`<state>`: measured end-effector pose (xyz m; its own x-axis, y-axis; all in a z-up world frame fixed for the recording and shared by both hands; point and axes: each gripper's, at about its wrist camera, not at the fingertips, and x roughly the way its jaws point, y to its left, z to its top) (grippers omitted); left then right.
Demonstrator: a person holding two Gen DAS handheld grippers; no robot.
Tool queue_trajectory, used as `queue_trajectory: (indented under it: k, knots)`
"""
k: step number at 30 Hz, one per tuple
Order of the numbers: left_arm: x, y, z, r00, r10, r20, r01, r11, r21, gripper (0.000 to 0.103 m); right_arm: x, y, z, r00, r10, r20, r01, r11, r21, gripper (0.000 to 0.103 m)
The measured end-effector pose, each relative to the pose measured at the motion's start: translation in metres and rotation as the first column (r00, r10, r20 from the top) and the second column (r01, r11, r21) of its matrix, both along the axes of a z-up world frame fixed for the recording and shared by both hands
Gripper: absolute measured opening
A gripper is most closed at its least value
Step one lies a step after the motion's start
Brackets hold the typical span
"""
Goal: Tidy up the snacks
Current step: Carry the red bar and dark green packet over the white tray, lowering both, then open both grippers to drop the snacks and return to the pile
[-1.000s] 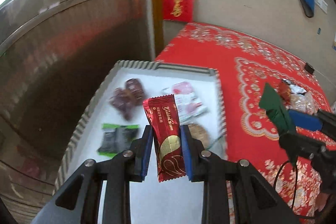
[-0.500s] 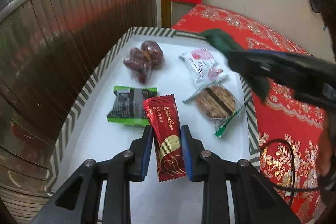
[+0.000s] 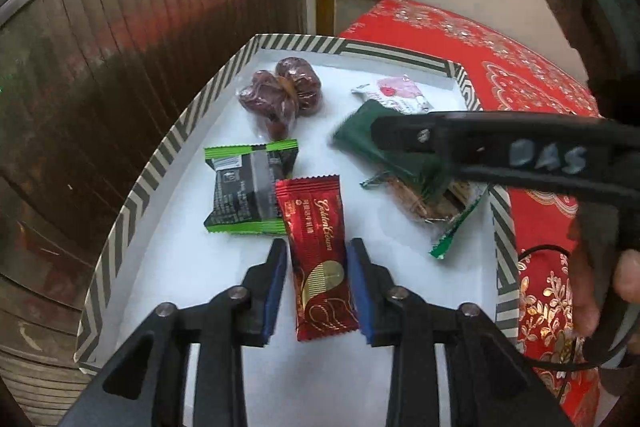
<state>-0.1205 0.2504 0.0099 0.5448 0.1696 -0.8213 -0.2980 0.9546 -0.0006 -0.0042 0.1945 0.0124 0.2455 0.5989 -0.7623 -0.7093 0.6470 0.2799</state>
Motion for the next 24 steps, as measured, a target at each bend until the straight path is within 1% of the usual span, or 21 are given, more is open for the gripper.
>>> queue_trajectory:
  k: [2, 6, 8, 9, 11, 13, 15, 19, 22, 24]
  knots:
    - [-0.001, -0.001, 0.001, 1.000, 0.011, 0.002, -0.011, 1.000, 0.007, 0.059, -0.002, -0.006, 0.004, 1.000, -0.010, -0.004, 0.010, 1.000, 0.028, 0.052]
    - [-0.005, -0.008, 0.010, 0.999, 0.012, 0.033, -0.013, 0.999, 0.041, 0.069, -0.016, -0.022, 0.020, 0.999, -0.034, 0.028, 0.032, 0.997, 0.072, 0.052]
    - [-0.007, -0.014, 0.018, 0.998, 0.014, 0.065, -0.017, 0.999, 0.045, 0.080, -0.022, -0.034, 0.025, 0.997, -0.052, 0.055, 0.048, 0.996, 0.078, 0.052]
    - [-0.007, -0.016, 0.022, 0.997, 0.012, 0.081, -0.015, 0.999, 0.042, 0.081, -0.026, -0.045, 0.028, 0.995, -0.076, 0.069, 0.071, 0.995, 0.076, 0.052]
    - [-0.005, -0.026, 0.028, 0.994, -0.005, 0.107, 0.000, 0.999, 0.046, 0.084, -0.030, -0.063, 0.030, 0.992, -0.102, 0.070, 0.096, 0.992, 0.084, 0.052]
    - [0.000, -0.039, 0.032, 0.993, -0.039, 0.115, 0.033, 0.998, 0.050, 0.085, -0.034, -0.090, 0.033, 0.987, -0.142, 0.075, 0.135, 0.987, 0.085, 0.052]
    - [0.007, -0.054, 0.034, 0.991, -0.075, 0.112, 0.071, 0.997, 0.038, 0.086, -0.035, -0.115, 0.035, 0.977, -0.190, 0.093, 0.183, 0.980, 0.075, 0.052]
    - [0.025, -0.089, 0.034, 0.984, -0.147, 0.096, 0.148, 0.989, 0.002, 0.086, -0.035, -0.173, 0.032, 0.947, -0.297, 0.119, 0.294, 0.955, 0.044, 0.052]
    - [0.036, -0.114, 0.035, 0.977, -0.195, 0.088, 0.196, 0.980, -0.008, 0.086, -0.028, -0.215, 0.025, 0.922, -0.369, 0.118, 0.370, 0.929, 0.017, 0.052]
    - [0.044, -0.126, 0.038, 0.972, -0.217, 0.088, 0.219, 0.976, -0.011, 0.086, -0.024, -0.237, 0.020, 0.904, -0.415, 0.099, 0.415, 0.910, 0.018, 0.052]
